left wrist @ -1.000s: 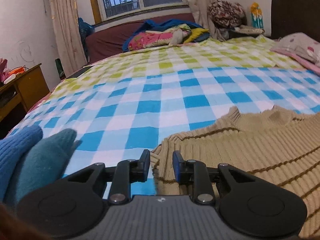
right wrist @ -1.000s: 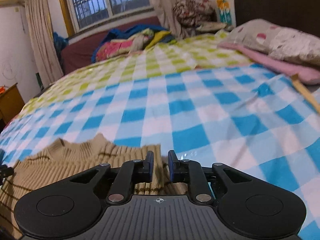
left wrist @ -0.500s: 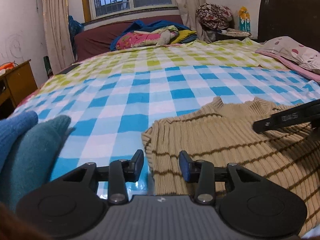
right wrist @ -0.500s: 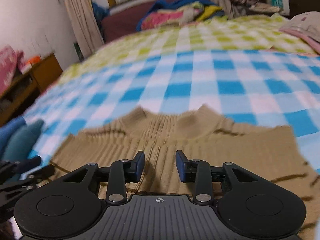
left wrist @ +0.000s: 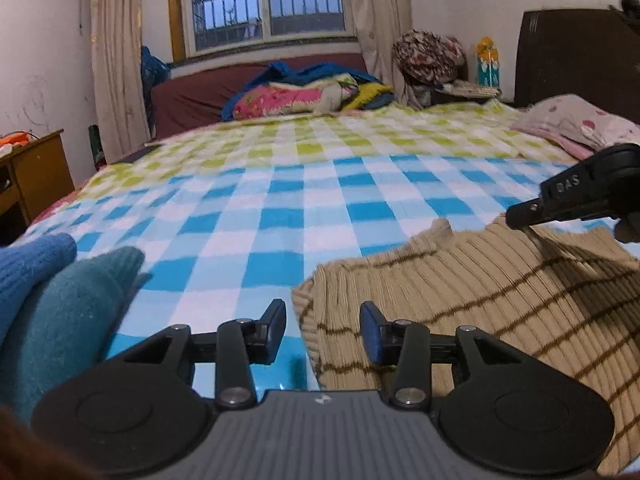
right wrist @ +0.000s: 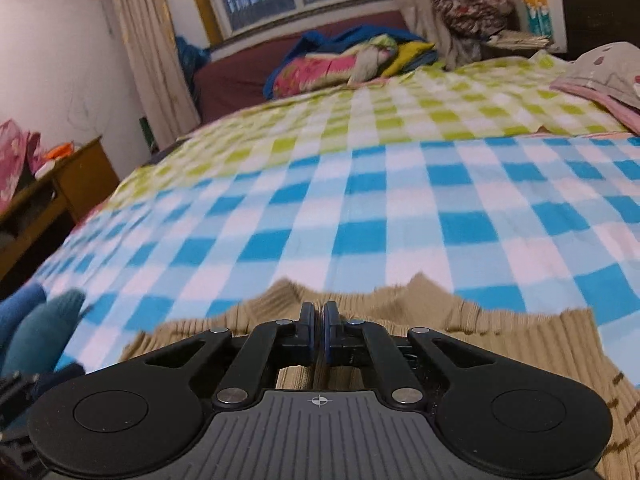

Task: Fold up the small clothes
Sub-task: 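Grasp the folded sweater edge with the right tool and straighten it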

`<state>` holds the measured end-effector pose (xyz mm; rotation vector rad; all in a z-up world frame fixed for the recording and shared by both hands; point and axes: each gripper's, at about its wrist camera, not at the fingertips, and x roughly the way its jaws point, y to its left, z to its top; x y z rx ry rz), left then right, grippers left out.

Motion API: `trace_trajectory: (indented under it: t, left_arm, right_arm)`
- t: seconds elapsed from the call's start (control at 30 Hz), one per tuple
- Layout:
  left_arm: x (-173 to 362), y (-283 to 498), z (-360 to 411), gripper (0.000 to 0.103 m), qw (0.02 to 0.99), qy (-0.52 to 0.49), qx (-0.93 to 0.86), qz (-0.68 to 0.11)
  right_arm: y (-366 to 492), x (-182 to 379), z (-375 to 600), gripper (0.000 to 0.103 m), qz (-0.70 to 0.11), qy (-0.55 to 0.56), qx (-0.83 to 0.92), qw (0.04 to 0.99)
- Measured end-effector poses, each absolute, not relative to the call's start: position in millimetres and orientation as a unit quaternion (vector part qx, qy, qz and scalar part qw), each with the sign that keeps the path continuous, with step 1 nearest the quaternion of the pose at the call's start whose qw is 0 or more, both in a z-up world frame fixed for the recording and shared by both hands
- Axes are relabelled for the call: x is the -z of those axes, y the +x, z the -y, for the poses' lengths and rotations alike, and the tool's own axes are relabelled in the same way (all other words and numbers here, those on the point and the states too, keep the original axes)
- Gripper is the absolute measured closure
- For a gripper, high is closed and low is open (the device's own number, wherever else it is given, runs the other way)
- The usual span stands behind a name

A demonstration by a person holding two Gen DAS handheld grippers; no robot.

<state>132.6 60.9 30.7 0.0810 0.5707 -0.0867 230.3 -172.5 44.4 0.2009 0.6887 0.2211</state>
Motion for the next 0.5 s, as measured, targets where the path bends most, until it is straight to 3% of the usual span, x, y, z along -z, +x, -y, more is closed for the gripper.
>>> trace_trajectory:
  t: [0.1, 0.23, 0.3, 0.5]
  left_arm:
    - [-18, 135, -60, 0.055, 0.953, 0.055, 0.041, -0.297]
    - [-16, 136, -58, 0.045, 0.953, 0.083, 0.031, -0.290]
    - [-17, 137, -58, 0.045, 0.953, 0.090, 0.024, -0.288]
    - [-26, 134, -64, 0.045, 0.956, 0.071, 0.013, -0.284]
  right_arm:
    - [234, -28, 163, 0.099, -0.356, 0.065, -0.098, 0.927]
    - [233, -16, 158, 0.098, -0.364, 0.043, -0.099, 0.925]
    - [232, -20, 160, 0.092, -0.364, 0.047, -0.098, 0.925]
    - [209, -44, 175, 0.092, -0.339, 0.065, -0.104, 0.933]
